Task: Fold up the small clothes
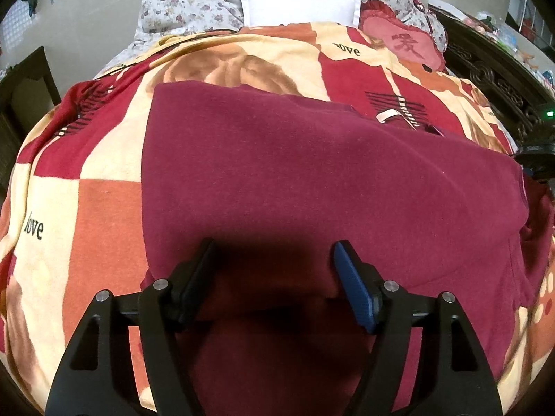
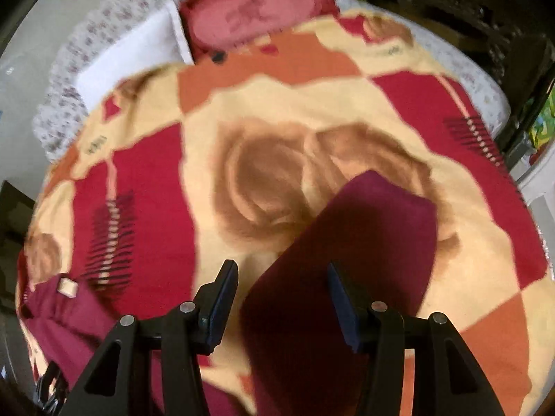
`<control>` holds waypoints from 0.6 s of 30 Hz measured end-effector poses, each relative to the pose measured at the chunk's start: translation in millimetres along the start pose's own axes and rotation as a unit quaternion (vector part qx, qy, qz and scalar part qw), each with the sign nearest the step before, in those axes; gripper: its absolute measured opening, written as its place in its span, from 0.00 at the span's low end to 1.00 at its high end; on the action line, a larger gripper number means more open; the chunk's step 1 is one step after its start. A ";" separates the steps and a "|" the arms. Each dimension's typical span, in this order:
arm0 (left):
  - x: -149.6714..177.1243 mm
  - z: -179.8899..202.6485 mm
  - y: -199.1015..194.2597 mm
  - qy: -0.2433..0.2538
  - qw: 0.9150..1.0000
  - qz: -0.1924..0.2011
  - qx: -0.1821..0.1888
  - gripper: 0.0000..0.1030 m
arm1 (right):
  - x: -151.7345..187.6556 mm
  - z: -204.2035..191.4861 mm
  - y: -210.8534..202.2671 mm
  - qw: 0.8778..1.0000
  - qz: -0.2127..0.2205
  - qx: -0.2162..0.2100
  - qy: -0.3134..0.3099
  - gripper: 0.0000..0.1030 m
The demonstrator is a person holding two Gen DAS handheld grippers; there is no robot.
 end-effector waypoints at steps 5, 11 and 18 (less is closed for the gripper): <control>-0.5 0.5 0.9 0.001 1.000 0.000 0.002 0.69 | 2.8 20.2 8.6 0.999 0.019 -0.027 0.036 0.29; -1.4 -0.1 -1.0 0.000 1.000 -0.001 0.008 0.70 | 14.5 24.0 -29.5 0.995 0.074 -0.068 0.021 0.03; -14.1 -22.1 -23.1 -0.034 0.999 0.007 0.020 0.70 | 18.8 -33.8 -124.9 0.964 0.189 -0.185 -0.032 0.03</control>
Point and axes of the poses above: each gripper's, at about its wrist camera, not at the fingertips, and y roughly the way its jaws point, z to its right, x to its underside, the point moved 6 cm from there along y, roughly the way its jaws point, and after that the axes turned 15 degrees about -y, right-handed, at the moved point
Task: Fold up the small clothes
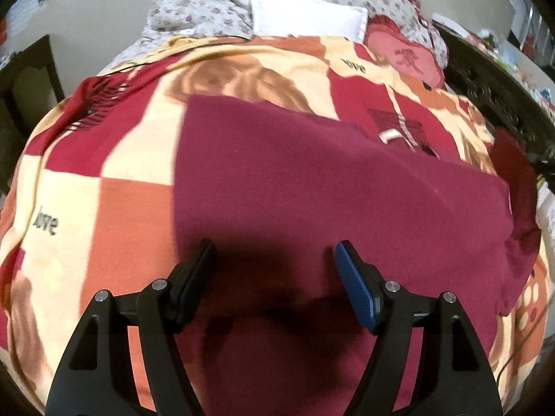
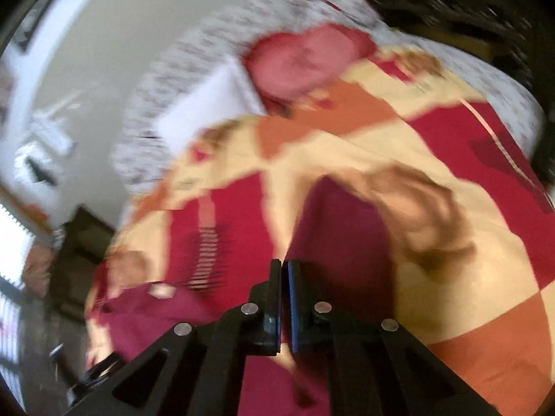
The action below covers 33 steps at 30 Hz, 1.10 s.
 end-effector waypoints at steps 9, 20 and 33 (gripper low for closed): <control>-13.3 -29.0 -33.1 -0.036 0.999 0.026 0.002 0.70 | -10.4 -165.6 0.6 0.985 0.015 -0.131 -0.108 0.03; -10.2 -58.4 -40.9 -0.069 0.997 0.027 0.000 0.70 | 47.8 -285.1 75.1 0.955 -0.082 -0.251 -0.133 0.03; -11.2 -69.7 -41.8 -0.082 0.996 0.022 0.014 0.70 | 98.2 -249.2 131.0 0.957 -0.165 -0.134 -0.199 0.05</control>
Point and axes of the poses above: each gripper's, at about its wrist camera, not at the fingertips, and y roughly the way its jaws point, z to its right, x to its underside, the point moved 6 cm from there along y, roughly the way its jaws point, and after that the axes turned 15 degrees about -y, right-handed, at the moved point
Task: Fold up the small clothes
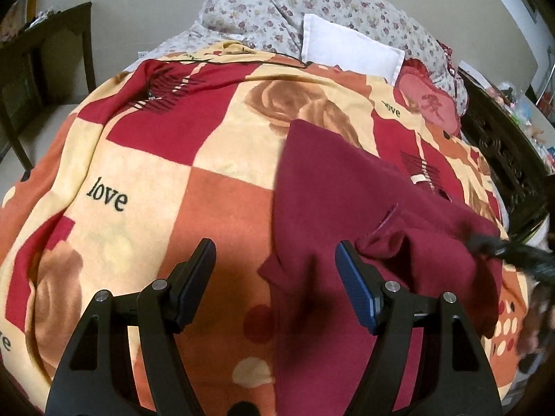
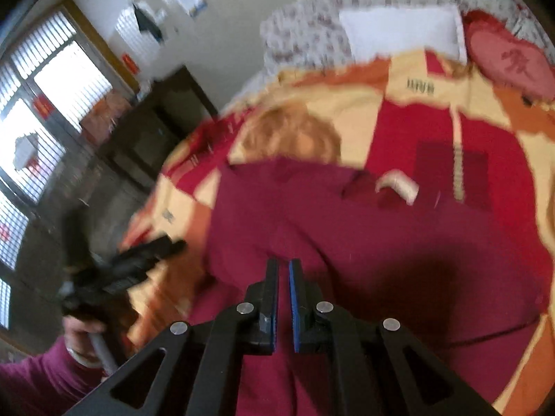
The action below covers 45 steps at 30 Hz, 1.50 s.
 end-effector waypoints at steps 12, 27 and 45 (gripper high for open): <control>-5.7 -16.8 -6.3 -0.020 1.000 -0.010 0.015 0.70 | 64.2 -103.3 13.9 0.984 -0.025 -0.160 -0.072 0.09; -3.6 -18.5 -33.3 -0.022 0.999 -0.011 0.032 0.70 | 48.5 -94.3 12.2 0.988 0.019 -0.139 -0.070 0.63; 72.4 -15.4 -17.4 0.039 0.995 -0.078 0.036 0.70 | 94.6 -90.5 -29.9 0.992 0.046 -0.118 -0.013 0.63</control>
Point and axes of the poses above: each gripper's, at about its wrist camera, not at the fingertips, and y roughly the way its jaws point, z to its right, x to its underside, the point moved 6 cm from there along y, roughly the way its jaws point, and after that the axes turned 15 degrees about -y, right-handed, at the moved point
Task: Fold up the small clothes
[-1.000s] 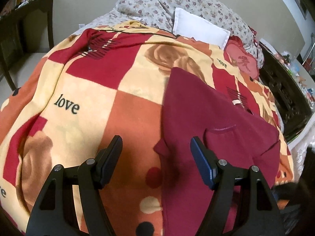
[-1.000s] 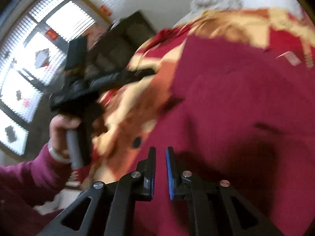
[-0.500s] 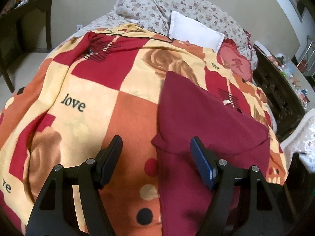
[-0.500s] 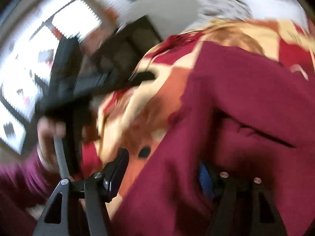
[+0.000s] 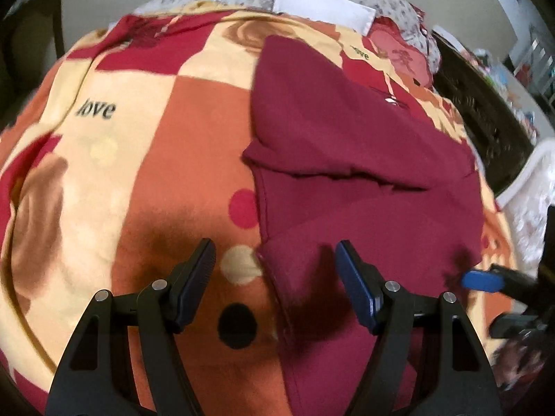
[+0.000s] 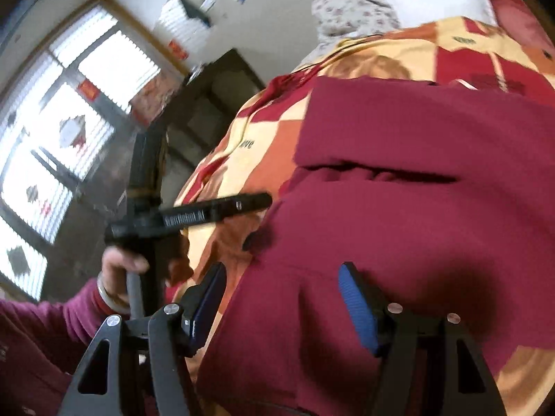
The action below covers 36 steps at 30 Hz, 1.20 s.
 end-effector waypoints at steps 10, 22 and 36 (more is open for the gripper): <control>4.0 39.5 28.4 0.138 0.990 -0.038 0.023 0.64 | 7.7 4.6 -5.4 0.999 0.006 -0.013 0.038 0.63; 17.8 50.1 22.6 0.187 0.981 -0.042 0.032 0.07 | 11.2 36.7 -39.3 0.995 0.047 0.022 0.085 0.63; -94.4 143.0 -58.0 0.229 0.964 0.119 0.071 0.06 | 4.5 108.1 -135.3 0.963 0.122 0.191 0.146 0.63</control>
Point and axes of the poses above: each gripper's, at about its wrist camera, not at the fingertips, and y roughly the way its jaws point, z to its right, x to its underside, the point moved 6 cm from there along y, roughly the way its jaws point, and after that the axes turned 15 degrees about -y, right-handed, at the moved point
